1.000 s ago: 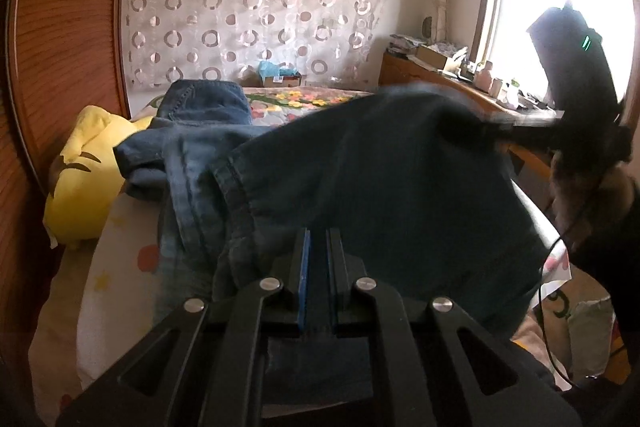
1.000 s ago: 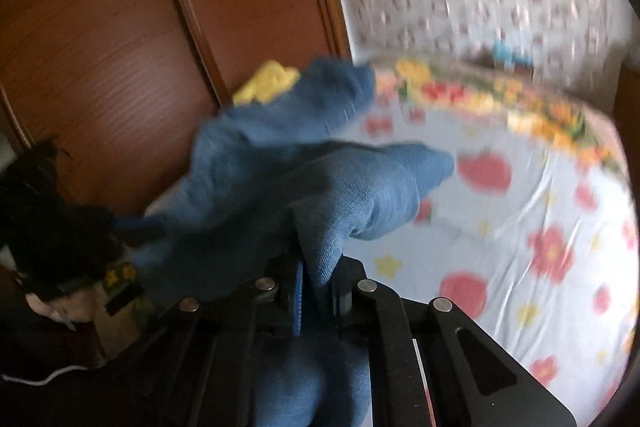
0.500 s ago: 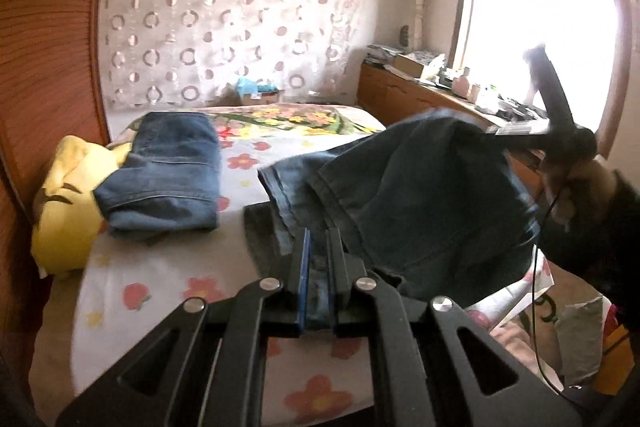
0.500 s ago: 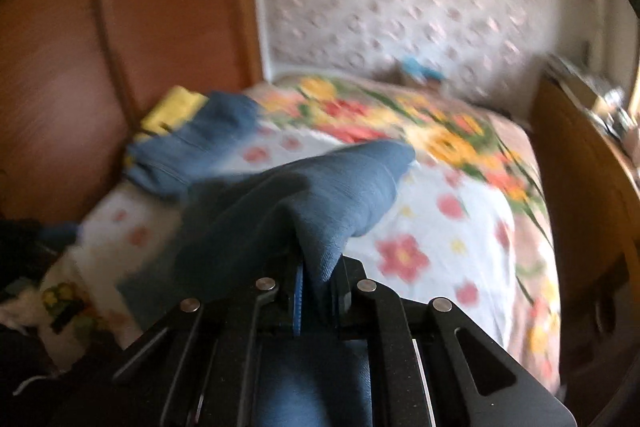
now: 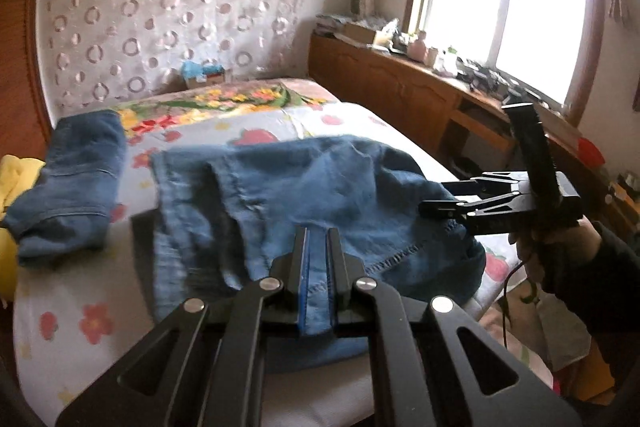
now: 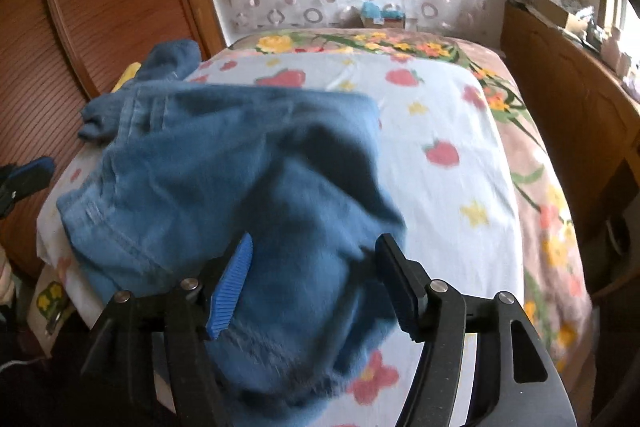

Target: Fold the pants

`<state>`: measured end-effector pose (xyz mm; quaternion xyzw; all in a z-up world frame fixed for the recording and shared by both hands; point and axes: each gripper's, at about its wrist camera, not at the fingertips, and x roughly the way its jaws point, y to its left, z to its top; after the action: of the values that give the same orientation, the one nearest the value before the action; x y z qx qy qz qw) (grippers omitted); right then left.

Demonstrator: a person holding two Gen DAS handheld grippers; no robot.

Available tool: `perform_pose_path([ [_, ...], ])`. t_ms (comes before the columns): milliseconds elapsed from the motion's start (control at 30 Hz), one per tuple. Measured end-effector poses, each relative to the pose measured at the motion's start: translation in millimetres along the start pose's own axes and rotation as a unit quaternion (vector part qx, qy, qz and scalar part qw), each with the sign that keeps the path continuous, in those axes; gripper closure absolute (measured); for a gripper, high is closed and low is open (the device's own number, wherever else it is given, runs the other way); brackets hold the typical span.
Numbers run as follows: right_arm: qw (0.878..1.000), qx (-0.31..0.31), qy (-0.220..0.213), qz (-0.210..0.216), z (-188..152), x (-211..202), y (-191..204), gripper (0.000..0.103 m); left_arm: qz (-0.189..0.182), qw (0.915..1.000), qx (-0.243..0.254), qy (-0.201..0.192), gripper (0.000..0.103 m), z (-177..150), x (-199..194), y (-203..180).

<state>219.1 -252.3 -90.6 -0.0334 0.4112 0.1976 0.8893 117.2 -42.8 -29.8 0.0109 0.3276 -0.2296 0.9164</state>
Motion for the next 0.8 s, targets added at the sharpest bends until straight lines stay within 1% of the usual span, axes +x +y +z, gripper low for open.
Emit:
perform_pose_path([
  [67, 1.0, 0.004, -0.002, -0.003, -10, -1, -4, 0.032, -0.002, 0.9999, 0.003, 0.013, 0.097, -5, 11, -6],
  [167, 0.999, 0.031, -0.007, 0.012, -18, -1, -12, 0.029, -0.002, 0.9995, 0.0, 0.031, 0.097, -12, 23, -6],
  [400, 0.999, 0.042, -0.028, 0.001, -20, -3, -11, 0.024, 0.001, 0.9983, -0.009, 0.057, 0.097, -29, 39, 1],
  [533, 0.998, 0.056, -0.02, 0.012, -25, 2, -14, 0.024, 0.001, 0.9977, -0.011, 0.067, 0.097, -35, 46, 3],
  [600, 0.998, 0.057, -0.016, 0.023, -26, 5, -13, 0.023, -0.001, 0.9974, -0.008, 0.071, 0.094, -36, 49, 2],
  [667, 0.998, 0.058, -0.013, 0.037, -28, 7, -12, 0.023, -0.007, 0.9974, -0.005, 0.072, 0.085, -35, 53, -1],
  [700, 0.997, 0.06, -0.012, 0.043, -28, 8, -12, 0.022, -0.008, 0.9975, -0.002, 0.071, 0.083, -35, 53, -3],
  [767, 0.998, 0.055, -0.015, 0.04, -30, 8, -10, 0.022, -0.006, 0.9976, 0.004, 0.069, 0.08, -36, 54, -6],
  [800, 0.998, 0.054, -0.016, 0.042, -30, 8, -8, 0.024, -0.004, 0.9977, 0.006, 0.068, 0.08, -36, 54, -6],
])
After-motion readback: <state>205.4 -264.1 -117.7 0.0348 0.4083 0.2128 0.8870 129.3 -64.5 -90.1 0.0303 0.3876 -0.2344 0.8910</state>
